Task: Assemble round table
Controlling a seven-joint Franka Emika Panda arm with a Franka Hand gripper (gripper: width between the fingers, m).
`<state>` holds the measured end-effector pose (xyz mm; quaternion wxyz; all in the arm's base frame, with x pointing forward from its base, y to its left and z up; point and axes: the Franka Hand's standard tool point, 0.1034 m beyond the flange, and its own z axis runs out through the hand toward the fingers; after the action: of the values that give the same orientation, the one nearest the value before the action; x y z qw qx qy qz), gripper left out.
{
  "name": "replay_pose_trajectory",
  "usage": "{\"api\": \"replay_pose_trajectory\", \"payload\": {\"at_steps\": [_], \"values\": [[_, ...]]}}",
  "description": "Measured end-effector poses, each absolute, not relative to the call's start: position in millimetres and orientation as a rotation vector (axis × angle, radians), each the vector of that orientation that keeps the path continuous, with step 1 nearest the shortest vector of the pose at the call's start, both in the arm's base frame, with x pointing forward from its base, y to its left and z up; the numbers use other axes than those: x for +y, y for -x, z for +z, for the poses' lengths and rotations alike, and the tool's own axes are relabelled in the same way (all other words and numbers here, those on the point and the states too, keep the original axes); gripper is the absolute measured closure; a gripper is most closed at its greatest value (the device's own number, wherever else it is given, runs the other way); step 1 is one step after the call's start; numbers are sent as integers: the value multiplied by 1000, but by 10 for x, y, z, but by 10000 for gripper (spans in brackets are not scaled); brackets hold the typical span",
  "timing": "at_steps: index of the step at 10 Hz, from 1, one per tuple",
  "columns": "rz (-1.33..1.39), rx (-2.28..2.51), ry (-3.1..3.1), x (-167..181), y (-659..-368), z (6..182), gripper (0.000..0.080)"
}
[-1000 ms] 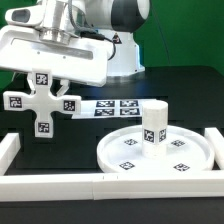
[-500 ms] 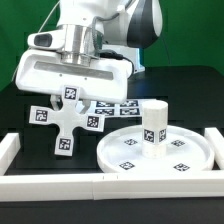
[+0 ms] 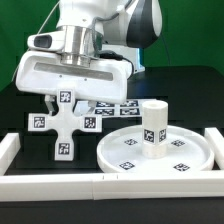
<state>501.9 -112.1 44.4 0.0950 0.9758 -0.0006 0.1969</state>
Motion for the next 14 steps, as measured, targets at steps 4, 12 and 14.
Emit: {"api": "replay_pose_trajectory", "payload": {"at_steps": [4,12,14], "values": [[582,-2,-2894,-1120,-5016,442,154],[359,-49,-3081,-1060,-5664,865,151],[363,-49,-3079,-1039,-5660,852,151]]}}
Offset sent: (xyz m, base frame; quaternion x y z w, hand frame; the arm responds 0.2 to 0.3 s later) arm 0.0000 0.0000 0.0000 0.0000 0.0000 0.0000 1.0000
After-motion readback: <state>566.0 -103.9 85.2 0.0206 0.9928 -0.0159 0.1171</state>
